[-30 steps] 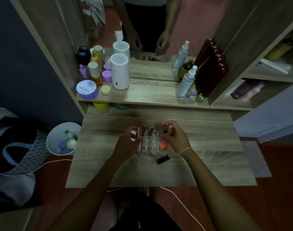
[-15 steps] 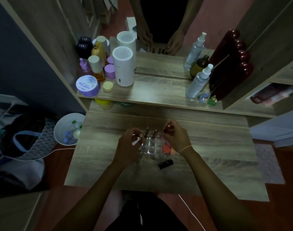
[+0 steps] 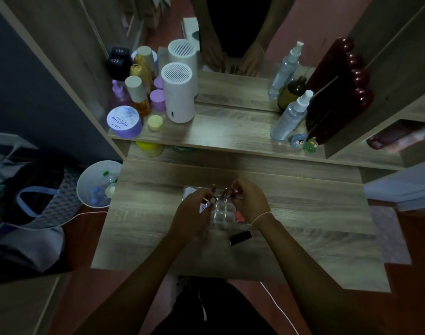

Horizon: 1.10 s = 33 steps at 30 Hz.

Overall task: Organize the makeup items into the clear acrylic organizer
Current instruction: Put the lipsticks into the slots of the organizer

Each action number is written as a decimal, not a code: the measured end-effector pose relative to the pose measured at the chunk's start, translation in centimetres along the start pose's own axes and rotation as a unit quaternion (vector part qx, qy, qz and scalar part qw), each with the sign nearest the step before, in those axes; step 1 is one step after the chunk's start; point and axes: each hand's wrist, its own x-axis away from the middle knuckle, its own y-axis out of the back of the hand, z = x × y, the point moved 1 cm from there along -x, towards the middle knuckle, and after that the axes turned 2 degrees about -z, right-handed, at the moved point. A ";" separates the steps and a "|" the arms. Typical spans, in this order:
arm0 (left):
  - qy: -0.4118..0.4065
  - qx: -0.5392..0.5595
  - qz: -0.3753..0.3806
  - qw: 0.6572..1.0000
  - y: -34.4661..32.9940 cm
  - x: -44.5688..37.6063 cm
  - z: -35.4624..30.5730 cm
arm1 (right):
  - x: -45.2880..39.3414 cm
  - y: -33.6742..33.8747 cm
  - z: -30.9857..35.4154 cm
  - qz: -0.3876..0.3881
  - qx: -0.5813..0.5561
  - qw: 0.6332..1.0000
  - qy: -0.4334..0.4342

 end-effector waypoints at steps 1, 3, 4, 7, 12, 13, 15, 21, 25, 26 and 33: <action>0.004 -0.006 0.002 1.000 -0.1 -0.1 0.0 | 0.0 -0.1 -0.1 0.000 0.005 1.000 0.000; 0.009 -0.010 0.007 1.000 -0.2 -0.2 0.1 | 0.0 -0.3 -0.3 0.002 0.011 1.000 -0.002; 0.008 -0.011 0.009 1.000 -0.2 -0.2 0.1 | 0.0 -0.4 -0.4 0.003 0.014 1.000 -0.003; 0.007 -0.012 0.012 1.000 -0.4 -0.1 0.2 | 0.2 -0.6 -0.5 0.000 0.019 1.000 0.000; 0.001 -0.001 0.003 1.000 -0.1 0.2 -0.2 | 0.3 -0.7 -0.8 -0.004 0.034 0.999 0.011; 0.002 0.002 0.000 1.000 -0.1 0.3 -0.3 | 0.3 -0.7 -0.8 -0.005 0.036 0.999 0.011; 0.005 0.003 -0.001 1.000 -0.2 0.3 -0.4 | 0.2 -0.6 -0.9 -0.004 0.038 0.999 0.011; 0.024 0.000 0.001 1.000 0.0 0.3 -0.5 | 0.6 -0.1 -1.1 -0.018 0.027 0.999 0.016; 0.022 0.000 -0.025 0.999 0.6 0.9 -0.6 | 2.2 1.1 -1.2 -0.073 -0.011 0.997 0.028; 0.023 -0.007 -0.037 0.999 0.8 1.3 -0.5 | 3.0 1.3 -1.2 -0.086 -0.017 0.996 0.027; -0.193 -0.189 -0.051 0.961 1.3 4.1 1.0 | 7.9 1.0 -3.6 -0.090 0.067 0.992 0.055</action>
